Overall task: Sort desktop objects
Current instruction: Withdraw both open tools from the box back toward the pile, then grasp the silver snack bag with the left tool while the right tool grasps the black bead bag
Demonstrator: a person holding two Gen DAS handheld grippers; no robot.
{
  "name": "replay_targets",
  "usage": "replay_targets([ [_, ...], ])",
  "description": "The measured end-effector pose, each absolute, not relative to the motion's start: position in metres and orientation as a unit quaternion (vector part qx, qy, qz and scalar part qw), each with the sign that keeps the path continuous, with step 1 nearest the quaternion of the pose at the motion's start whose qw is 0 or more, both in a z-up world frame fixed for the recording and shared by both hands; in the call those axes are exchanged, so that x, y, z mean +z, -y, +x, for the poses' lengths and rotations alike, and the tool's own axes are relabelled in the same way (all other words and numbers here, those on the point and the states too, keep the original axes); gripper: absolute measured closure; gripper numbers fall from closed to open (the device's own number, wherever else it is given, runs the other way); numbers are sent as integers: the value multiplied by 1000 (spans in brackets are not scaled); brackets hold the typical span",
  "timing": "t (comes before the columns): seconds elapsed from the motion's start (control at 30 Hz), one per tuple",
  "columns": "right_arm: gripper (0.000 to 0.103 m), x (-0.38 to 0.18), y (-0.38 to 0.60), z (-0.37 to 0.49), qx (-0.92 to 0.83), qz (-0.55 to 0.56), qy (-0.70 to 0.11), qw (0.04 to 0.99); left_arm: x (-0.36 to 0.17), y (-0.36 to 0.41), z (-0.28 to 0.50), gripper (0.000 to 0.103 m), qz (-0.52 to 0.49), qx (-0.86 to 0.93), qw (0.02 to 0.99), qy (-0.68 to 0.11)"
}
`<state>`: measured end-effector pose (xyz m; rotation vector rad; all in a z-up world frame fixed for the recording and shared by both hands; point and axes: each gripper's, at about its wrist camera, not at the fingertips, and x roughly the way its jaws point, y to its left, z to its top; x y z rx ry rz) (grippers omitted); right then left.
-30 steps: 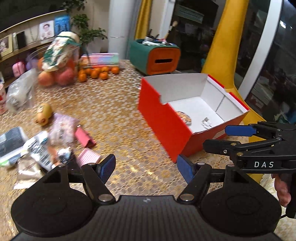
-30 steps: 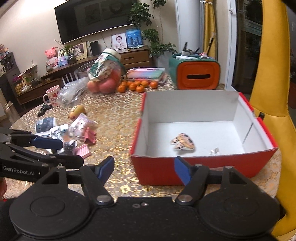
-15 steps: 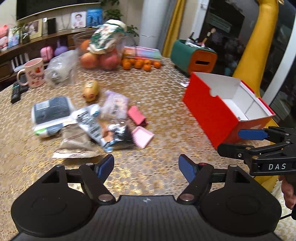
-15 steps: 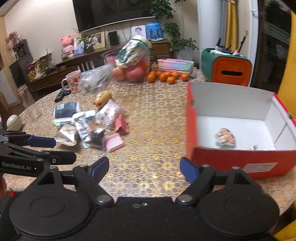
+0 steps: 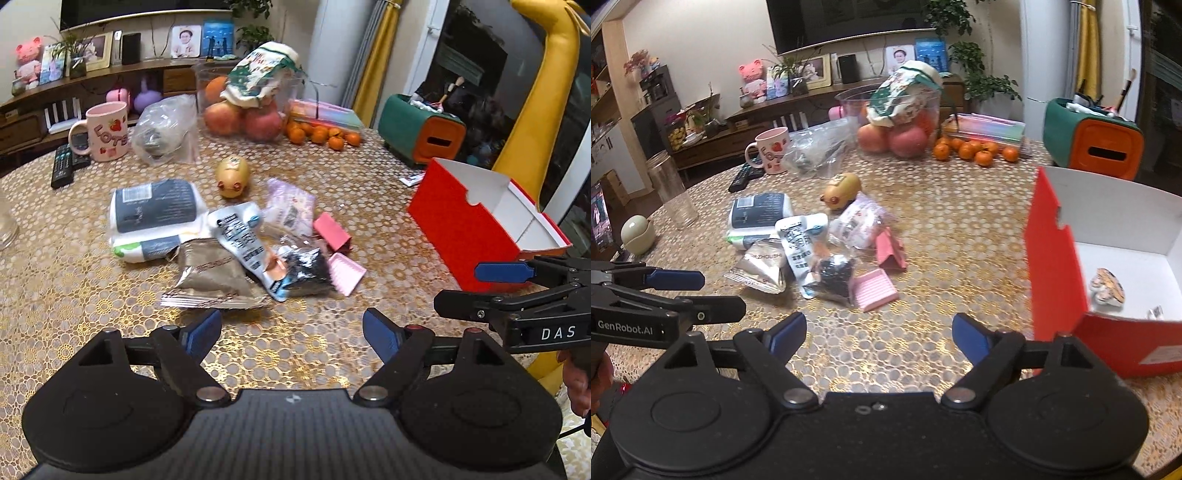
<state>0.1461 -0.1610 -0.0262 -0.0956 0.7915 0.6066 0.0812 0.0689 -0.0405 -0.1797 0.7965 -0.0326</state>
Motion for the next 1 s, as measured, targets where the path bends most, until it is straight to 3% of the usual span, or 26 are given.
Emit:
replay_targets([
  [0.07, 17, -30, 154, 149, 293, -50, -382, 875, -46, -74, 84, 15, -87, -14, 917, -388],
  [0.13, 17, -34, 149, 153, 294, -54, -385, 873, -51, -80, 87, 0, -90, -10, 918, -387],
  [1.0, 20, -84, 87, 208, 343, -92, -401, 844, -100, -110, 163, 0, -71, 55, 910, -406],
])
